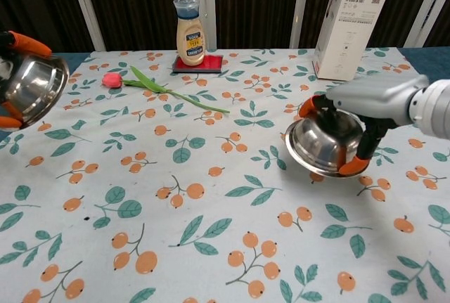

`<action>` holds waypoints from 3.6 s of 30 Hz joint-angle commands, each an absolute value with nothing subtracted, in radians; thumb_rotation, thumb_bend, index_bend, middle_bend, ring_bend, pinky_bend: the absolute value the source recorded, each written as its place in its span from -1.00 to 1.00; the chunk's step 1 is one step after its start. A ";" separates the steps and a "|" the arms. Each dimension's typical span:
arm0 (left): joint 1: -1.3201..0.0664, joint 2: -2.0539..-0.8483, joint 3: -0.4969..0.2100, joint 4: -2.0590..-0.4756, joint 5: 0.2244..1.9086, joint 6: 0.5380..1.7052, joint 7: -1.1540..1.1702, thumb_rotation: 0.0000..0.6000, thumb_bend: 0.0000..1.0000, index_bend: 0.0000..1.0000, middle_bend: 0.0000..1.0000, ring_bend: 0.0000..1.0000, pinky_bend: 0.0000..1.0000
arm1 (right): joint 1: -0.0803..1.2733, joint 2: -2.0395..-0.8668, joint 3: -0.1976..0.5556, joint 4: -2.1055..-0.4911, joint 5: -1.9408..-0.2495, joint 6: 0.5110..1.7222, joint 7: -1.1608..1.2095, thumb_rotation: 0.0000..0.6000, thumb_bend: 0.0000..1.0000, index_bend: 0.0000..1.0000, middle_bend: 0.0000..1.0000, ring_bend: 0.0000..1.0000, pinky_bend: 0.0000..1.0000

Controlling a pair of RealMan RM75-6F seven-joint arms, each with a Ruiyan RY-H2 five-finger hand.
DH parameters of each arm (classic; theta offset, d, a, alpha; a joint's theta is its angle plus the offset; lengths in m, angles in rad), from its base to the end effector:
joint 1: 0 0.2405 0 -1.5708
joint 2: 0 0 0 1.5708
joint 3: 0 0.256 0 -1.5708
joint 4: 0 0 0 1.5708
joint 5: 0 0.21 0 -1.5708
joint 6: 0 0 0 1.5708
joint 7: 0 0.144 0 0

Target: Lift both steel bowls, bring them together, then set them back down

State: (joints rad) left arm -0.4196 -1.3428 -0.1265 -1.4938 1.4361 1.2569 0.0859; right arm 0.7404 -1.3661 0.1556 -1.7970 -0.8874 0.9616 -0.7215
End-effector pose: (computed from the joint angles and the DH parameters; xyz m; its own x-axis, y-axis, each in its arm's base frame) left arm -0.2418 0.2901 0.0798 0.3841 0.0422 0.9223 0.8954 -0.2608 -0.3609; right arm -0.1402 -0.3140 0.0161 0.6159 -0.3039 0.7269 -0.7758 -0.3945 0.4924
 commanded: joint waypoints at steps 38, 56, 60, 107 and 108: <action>-0.696 -1.779 -0.270 -0.940 1.675 1.583 -0.673 1.00 -0.32 -0.25 0.29 0.01 0.39 | 0.566 -1.025 0.555 -1.785 -1.097 0.611 1.100 1.00 0.21 0.89 0.80 1.00 1.00; -0.807 -1.911 -0.271 -0.806 1.643 1.527 -0.748 1.00 -0.32 -0.25 0.29 0.01 0.39 | 0.613 -1.057 0.538 -1.869 -1.070 0.565 1.076 1.00 0.21 0.89 0.80 1.00 1.00; -0.823 -1.937 -0.267 -0.784 1.639 1.526 -0.755 1.00 -0.32 -0.25 0.29 0.01 0.39 | 0.624 -1.073 0.529 -1.892 -1.046 0.583 1.044 1.00 0.21 0.88 0.80 1.00 1.00; -0.900 -1.987 -0.206 -0.774 1.660 1.615 -0.637 1.00 -0.27 -0.22 0.30 0.01 0.39 | 0.648 -1.094 0.522 -2.038 -0.855 0.709 0.796 1.00 0.23 0.88 0.80 1.00 1.00; -0.900 -1.983 -0.206 -0.783 1.659 1.615 -0.633 1.00 -0.26 -0.22 0.30 0.01 0.39 | 0.645 -1.093 0.523 -2.033 -0.863 0.699 0.803 1.00 0.23 0.88 0.80 1.00 1.00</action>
